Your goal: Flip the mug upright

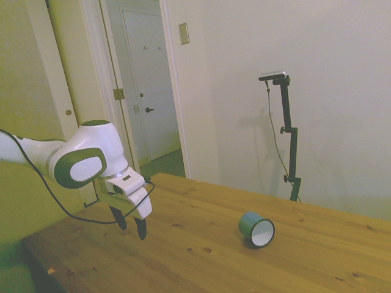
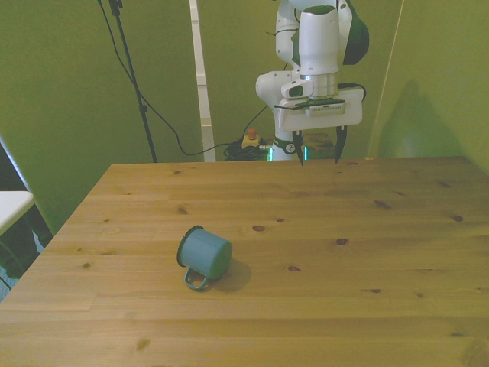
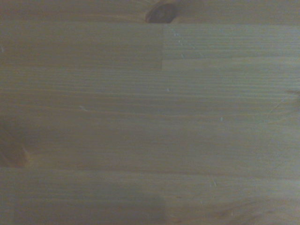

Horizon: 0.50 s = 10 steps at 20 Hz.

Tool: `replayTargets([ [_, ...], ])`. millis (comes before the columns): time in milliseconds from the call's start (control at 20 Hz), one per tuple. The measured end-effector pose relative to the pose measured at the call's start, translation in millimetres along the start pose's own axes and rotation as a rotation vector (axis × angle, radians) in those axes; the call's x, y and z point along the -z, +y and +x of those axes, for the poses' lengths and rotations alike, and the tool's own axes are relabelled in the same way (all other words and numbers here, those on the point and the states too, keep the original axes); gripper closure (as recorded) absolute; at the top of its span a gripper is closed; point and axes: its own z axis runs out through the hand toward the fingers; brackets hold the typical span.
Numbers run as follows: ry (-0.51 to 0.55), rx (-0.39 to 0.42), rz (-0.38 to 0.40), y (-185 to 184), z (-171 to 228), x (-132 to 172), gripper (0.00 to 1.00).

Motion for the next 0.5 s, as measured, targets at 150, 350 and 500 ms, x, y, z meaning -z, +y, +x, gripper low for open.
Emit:
replayTargets([
  [150, 0.009, -0.010, -0.008, -1, 0, 0, 0.00],
  [350, 0.042, -0.049, 0.024, -5, 19, 20, 0.00],
  [500, 0.082, -0.109, 0.046, -2, 54, 41, 0.00],
])
